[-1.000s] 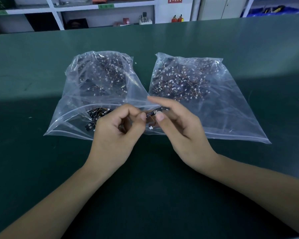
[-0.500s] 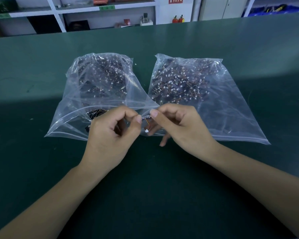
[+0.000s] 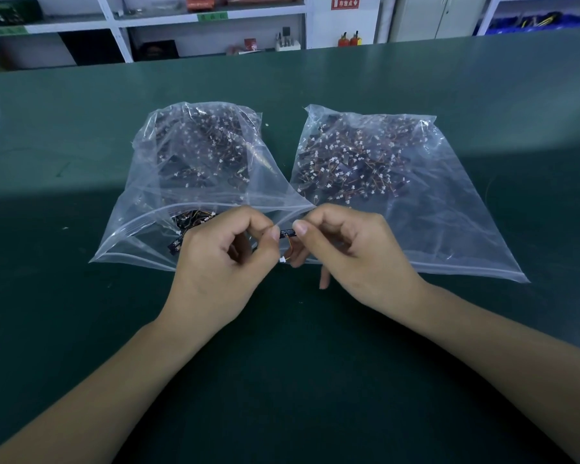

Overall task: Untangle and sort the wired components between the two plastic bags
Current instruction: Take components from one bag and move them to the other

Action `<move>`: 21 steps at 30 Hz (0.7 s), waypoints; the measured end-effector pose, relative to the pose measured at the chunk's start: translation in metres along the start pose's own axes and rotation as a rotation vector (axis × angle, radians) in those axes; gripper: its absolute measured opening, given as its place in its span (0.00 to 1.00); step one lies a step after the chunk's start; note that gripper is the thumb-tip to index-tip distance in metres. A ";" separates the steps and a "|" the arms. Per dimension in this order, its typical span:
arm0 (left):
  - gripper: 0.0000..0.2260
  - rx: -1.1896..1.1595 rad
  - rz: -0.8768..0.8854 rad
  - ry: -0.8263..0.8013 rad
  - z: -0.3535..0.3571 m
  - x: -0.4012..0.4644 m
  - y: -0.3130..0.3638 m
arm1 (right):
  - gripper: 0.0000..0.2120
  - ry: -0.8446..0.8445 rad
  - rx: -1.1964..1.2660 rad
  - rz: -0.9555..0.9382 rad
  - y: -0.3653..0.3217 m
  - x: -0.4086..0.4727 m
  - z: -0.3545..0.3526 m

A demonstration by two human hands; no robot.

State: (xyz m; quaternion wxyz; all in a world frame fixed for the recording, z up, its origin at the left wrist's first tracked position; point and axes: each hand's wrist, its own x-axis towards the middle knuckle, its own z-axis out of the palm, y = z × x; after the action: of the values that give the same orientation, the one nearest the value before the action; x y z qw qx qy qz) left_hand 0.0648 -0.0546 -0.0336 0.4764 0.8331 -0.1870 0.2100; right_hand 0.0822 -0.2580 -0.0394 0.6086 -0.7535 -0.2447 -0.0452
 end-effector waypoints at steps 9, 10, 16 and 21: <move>0.08 0.004 -0.003 -0.015 0.001 -0.001 -0.001 | 0.07 -0.003 -0.008 -0.039 0.000 0.000 0.000; 0.08 0.002 0.000 -0.016 0.001 -0.001 -0.001 | 0.07 -0.002 -0.008 -0.040 0.000 0.000 0.000; 0.08 0.002 0.007 -0.022 -0.001 0.000 0.000 | 0.08 -0.016 -0.052 -0.049 -0.001 0.001 -0.001; 0.08 0.051 -0.012 0.024 -0.004 0.001 -0.004 | 0.10 -0.050 -0.540 -0.301 -0.002 0.008 -0.017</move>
State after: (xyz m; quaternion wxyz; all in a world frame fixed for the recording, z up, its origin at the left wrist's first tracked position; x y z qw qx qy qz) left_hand 0.0667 -0.0498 -0.0343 0.4584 0.8436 -0.1707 0.2217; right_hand 0.0923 -0.2715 -0.0305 0.3666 -0.8442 -0.3473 -0.1796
